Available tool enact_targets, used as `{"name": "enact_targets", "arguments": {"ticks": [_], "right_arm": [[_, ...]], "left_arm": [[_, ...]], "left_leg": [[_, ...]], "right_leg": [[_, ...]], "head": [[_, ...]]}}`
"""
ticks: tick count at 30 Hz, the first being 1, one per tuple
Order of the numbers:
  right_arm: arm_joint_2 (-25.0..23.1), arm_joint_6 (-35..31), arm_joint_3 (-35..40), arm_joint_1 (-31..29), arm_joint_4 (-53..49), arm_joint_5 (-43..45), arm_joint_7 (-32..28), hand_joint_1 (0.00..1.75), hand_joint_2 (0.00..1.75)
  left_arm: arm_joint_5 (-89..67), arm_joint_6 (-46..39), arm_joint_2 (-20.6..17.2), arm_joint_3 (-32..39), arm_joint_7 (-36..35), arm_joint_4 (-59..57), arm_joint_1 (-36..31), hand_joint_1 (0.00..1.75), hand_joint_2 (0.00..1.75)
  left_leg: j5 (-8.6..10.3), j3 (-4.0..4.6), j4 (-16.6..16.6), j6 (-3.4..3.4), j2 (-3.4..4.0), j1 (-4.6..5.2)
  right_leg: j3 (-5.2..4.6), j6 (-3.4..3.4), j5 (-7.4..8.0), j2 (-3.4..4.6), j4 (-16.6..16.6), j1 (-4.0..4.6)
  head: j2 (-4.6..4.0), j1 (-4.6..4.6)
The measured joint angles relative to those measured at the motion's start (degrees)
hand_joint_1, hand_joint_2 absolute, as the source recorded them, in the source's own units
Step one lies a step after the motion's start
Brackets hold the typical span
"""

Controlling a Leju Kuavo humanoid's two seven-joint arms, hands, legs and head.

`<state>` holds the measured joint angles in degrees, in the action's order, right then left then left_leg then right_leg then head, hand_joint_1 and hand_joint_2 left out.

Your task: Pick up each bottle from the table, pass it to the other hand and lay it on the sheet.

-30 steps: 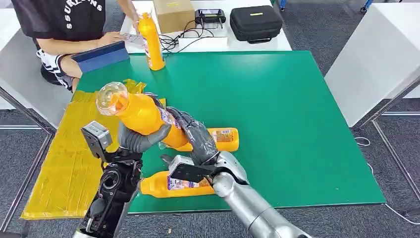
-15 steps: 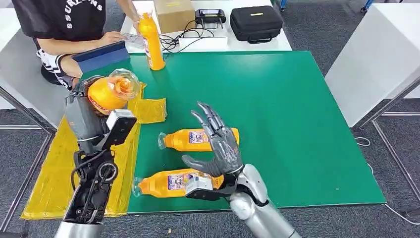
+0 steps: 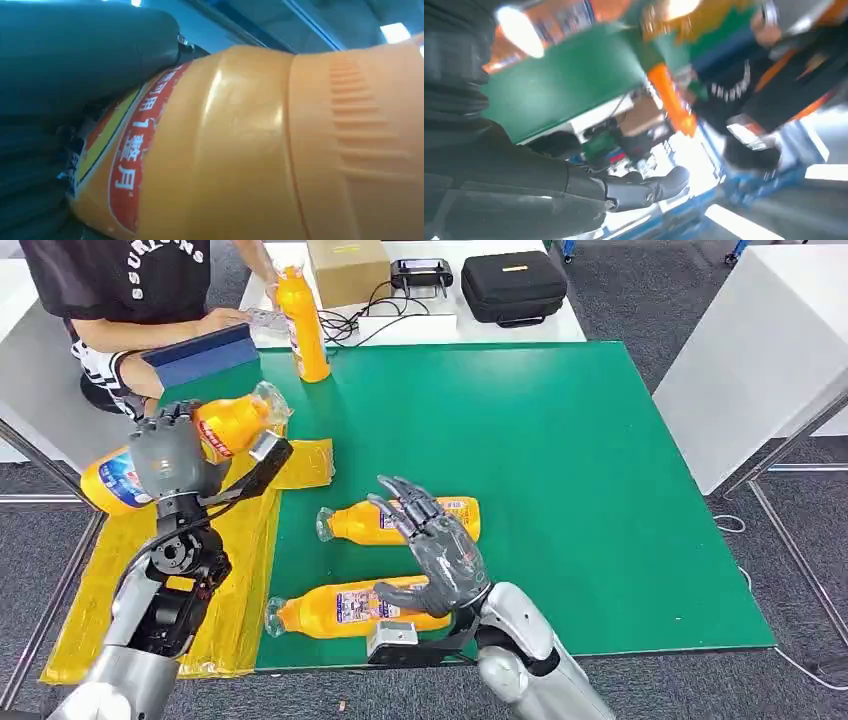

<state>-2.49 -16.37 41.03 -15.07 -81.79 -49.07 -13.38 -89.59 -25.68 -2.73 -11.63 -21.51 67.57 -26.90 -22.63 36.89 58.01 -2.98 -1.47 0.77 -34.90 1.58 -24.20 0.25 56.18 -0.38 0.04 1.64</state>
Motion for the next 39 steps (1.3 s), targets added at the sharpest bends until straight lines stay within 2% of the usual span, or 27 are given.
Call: {"name": "enact_targets", "arguments": {"ticks": [1, 3, 8, 9, 10, 11, 16, 21, 26, 29, 30, 39], "right_arm": [[0.09, 1.39, 0.89, -0.10, 0.22, -0.45, 0.43, 0.00, 1.75], [0.13, 3.68, 2.85, -0.40, 1.20, -1.05, 1.07, 0.00, 1.75], [-0.07, 7.49, 8.19, -1.09, 5.04, -2.47, 3.08, 0.00, 1.75], [-0.09, 7.78, 8.93, -1.22, 5.50, -2.49, 3.30, 0.00, 1.75], [-0.11, 7.93, 9.55, -1.39, 6.01, -2.51, 3.65, 0.00, 1.75], [-0.09, 8.22, 9.94, -1.63, 6.45, -2.60, 4.05, 0.00, 1.75], [0.37, 9.61, 11.41, -1.90, 7.69, -4.55, 5.84, 0.00, 1.75], [0.61, 10.10, 12.04, -2.02, 8.37, -5.27, 6.49, 0.00, 1.75], [0.98, 12.59, 12.24, -2.19, 8.98, -9.03, 12.11, 0.00, 1.75], [1.77, 13.09, 12.22, -2.18, 9.29, -9.83, 13.42, 0.00, 1.75], [1.86, 13.11, 12.22, -2.18, 9.33, -9.88, 13.48, 0.00, 1.75], [4.52, 13.13, 10.73, -0.79, 10.69, -13.75, 17.12, 0.00, 1.75]], "left_arm": [[-0.13, 0.63, -0.37, -1.30, -0.15, -2.51, -0.99, 1.64, 1.75], [-0.26, 1.26, -0.96, -3.10, 0.15, -7.43, -2.77, 1.75, 1.75], [-0.39, 3.03, -0.89, -3.65, 2.53, -15.83, -4.90, 1.75, 1.75], [-0.39, 3.85, -0.87, -3.65, 2.78, -16.85, -4.90, 1.17, 1.75], [-0.39, 4.65, -0.85, -3.62, 3.01, -17.99, -4.90, 0.07, 1.75], [-0.39, 5.05, -0.83, -3.49, 3.30, -19.14, -4.89, 0.00, 1.75], [-0.39, 6.62, -0.26, -0.67, 7.15, -25.48, -4.76, 0.00, 1.75], [-0.39, 6.77, 0.50, 1.68, 8.15, -29.04, -4.57, 0.00, 1.75], [-0.37, 7.67, 1.53, 4.60, 10.34, -31.34, -5.06, 0.00, 1.75], [-0.30, 7.06, 2.08, 6.06, 10.97, -32.08, -5.05, 0.00, 1.75], [-0.28, 7.03, 2.10, 6.17, 10.99, -32.16, -5.05, 0.00, 0.00], [1.27, 6.53, 3.19, 10.21, 14.07, -32.97, -4.39, 0.00, 0.00]], "left_leg": [[0.03, 0.01, 0.00, 0.04, -0.07, -0.03], [0.03, 0.03, 0.00, 0.04, -0.07, -0.05], [0.01, 0.04, 0.00, 0.04, 0.01, -0.01], [0.01, 0.04, 0.00, 0.04, 0.00, -0.01], [0.01, 0.05, 0.00, 0.04, -0.03, -0.01], [0.01, 0.05, 0.00, 0.04, -0.05, -0.02], [0.01, 0.05, 0.00, 0.04, -0.02, -0.02], [0.02, 0.05, 0.00, 0.04, -0.03, -0.02], [0.01, 0.03, 0.00, 0.04, -0.04, -0.01], [0.01, 0.02, 0.00, 0.04, -0.05, -0.01], [0.01, 0.02, 0.00, 0.04, -0.05, -0.01], [0.01, -0.03, 0.00, 0.04, -0.10, 0.00]], "right_leg": [[0.00, -0.02, -0.02, -0.02, 0.01, 0.01], [0.03, -0.02, -0.02, -0.02, 0.03, 0.02], [-0.01, -0.02, -0.02, 0.05, 0.01, 0.01], [-0.01, -0.02, -0.02, 0.05, 0.00, 0.02], [-0.01, -0.02, -0.02, 0.04, 0.00, 0.02], [0.00, -0.02, -0.02, 0.04, 0.00, 0.02], [-0.01, -0.02, -0.02, 0.05, 0.00, 0.02], [0.00, -0.02, -0.02, 0.04, 0.00, 0.02], [0.02, -0.02, -0.02, 0.04, 0.00, 0.01], [0.03, -0.02, -0.02, 0.04, -0.01, 0.01], [0.04, -0.02, -0.02, 0.04, -0.01, 0.01], [0.10, -0.02, -0.02, -0.02, -0.02, 0.01]], "head": [[-0.02, -0.04], [0.00, -0.04], [0.00, -0.02], [0.00, -0.04], [0.00, -0.02], [-0.02, -0.04], [0.00, -0.02], [0.00, -0.04], [-0.02, -0.02], [0.00, -0.04], [0.00, -0.04], [-0.02, -0.02]]}}
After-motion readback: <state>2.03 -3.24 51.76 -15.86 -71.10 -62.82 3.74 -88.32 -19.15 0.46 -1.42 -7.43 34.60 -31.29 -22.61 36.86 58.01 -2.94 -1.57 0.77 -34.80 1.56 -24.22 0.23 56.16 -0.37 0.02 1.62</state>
